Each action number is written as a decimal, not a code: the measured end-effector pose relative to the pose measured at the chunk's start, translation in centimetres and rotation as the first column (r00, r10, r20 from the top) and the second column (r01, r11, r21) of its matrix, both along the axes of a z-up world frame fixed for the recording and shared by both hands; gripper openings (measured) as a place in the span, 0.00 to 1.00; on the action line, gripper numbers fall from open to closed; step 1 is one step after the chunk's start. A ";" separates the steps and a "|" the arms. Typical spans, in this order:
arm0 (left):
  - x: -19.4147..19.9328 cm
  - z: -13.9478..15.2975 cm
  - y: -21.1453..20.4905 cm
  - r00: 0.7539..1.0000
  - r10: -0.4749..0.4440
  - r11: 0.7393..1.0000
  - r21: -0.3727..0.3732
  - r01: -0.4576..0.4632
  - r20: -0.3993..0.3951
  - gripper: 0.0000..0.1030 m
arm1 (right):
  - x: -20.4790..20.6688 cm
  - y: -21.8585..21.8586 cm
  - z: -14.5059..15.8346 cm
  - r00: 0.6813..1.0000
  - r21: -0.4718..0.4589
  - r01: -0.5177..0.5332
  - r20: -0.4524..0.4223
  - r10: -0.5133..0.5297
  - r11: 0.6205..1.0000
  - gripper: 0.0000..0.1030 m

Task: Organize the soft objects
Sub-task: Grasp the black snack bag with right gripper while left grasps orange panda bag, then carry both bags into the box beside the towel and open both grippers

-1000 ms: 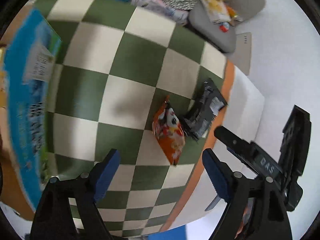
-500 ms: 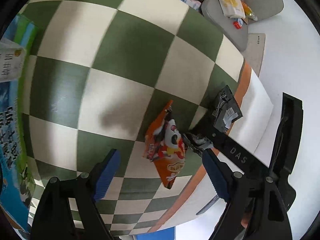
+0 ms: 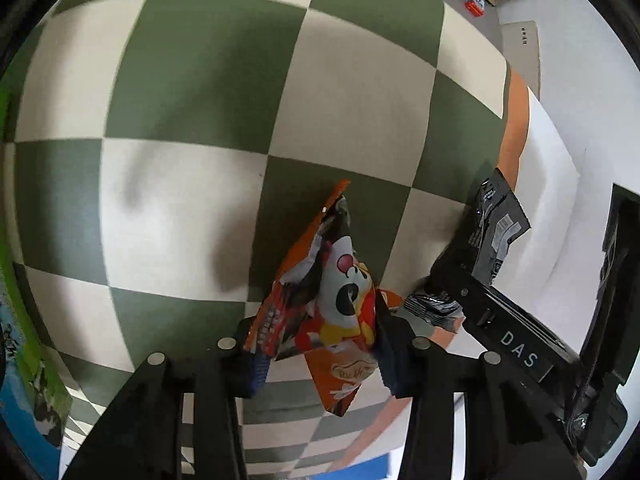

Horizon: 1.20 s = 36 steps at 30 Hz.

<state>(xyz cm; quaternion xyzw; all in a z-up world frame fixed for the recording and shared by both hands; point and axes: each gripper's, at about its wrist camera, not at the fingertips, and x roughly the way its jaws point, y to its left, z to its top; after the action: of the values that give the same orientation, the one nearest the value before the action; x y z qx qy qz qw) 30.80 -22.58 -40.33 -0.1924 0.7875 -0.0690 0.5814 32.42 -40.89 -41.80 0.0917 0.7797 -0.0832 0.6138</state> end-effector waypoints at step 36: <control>-14.3 17.7 27.0 0.923 -0.056 0.995 0.102 0.018 0.380 0.37 | -17.8 30.5 20.3 0.920 0.314 -0.286 0.355 0.167 0.905 0.47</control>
<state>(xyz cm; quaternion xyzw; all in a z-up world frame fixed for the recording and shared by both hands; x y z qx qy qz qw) 16.48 4.47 -22.60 -0.1321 0.6649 -0.0781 0.7310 14.61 -10.35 -21.46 0.1222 0.6770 0.1497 0.7102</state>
